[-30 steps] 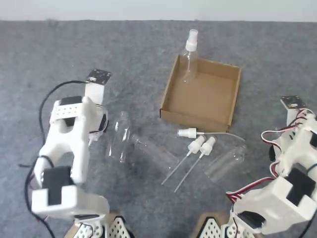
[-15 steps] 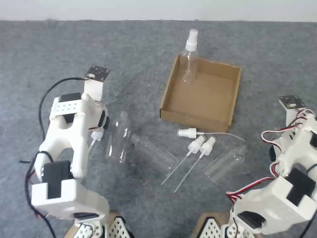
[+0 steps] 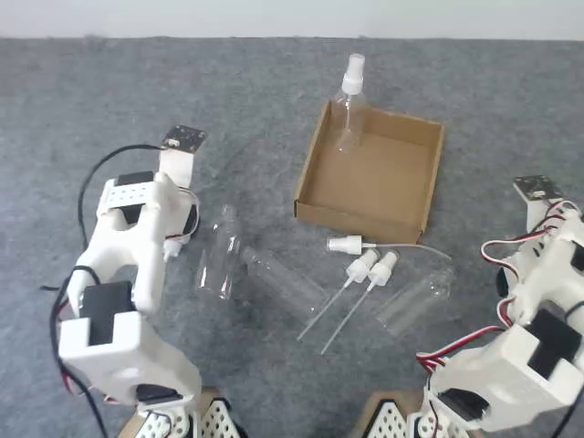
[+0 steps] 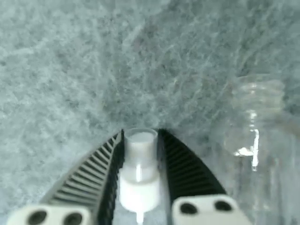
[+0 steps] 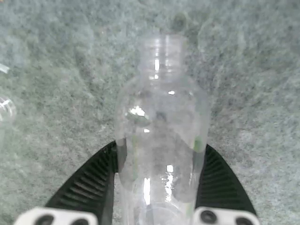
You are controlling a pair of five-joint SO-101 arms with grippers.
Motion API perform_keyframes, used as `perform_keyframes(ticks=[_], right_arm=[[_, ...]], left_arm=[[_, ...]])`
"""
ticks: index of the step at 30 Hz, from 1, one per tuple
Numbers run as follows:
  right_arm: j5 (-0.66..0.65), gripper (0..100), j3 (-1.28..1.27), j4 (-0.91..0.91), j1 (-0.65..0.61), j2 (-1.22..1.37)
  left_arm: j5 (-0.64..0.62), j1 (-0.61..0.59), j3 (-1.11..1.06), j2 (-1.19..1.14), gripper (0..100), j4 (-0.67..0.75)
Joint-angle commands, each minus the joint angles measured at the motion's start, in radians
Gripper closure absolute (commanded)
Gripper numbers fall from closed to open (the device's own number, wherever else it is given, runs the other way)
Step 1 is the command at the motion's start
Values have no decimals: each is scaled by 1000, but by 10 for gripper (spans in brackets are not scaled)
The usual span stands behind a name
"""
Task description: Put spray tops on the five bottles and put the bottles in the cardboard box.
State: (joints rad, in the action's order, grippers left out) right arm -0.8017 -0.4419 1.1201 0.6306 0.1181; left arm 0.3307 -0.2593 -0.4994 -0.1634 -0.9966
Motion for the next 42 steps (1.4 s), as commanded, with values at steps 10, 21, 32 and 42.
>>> perform_keyframes(ticks=[10,21,32,42], right_arm=[[-6,726,9,-2,10,-71],[80,682,91,13,-35,-140],[43,685,322,163,-130,22],[-6,759,356,137,-73,179]], left_arm=[[-143,75,8,687,990,-278],[-270,233,-306,962,989,-135],[-278,226,-470,1079,988,-52],[-278,230,-495,1106,988,-48]])
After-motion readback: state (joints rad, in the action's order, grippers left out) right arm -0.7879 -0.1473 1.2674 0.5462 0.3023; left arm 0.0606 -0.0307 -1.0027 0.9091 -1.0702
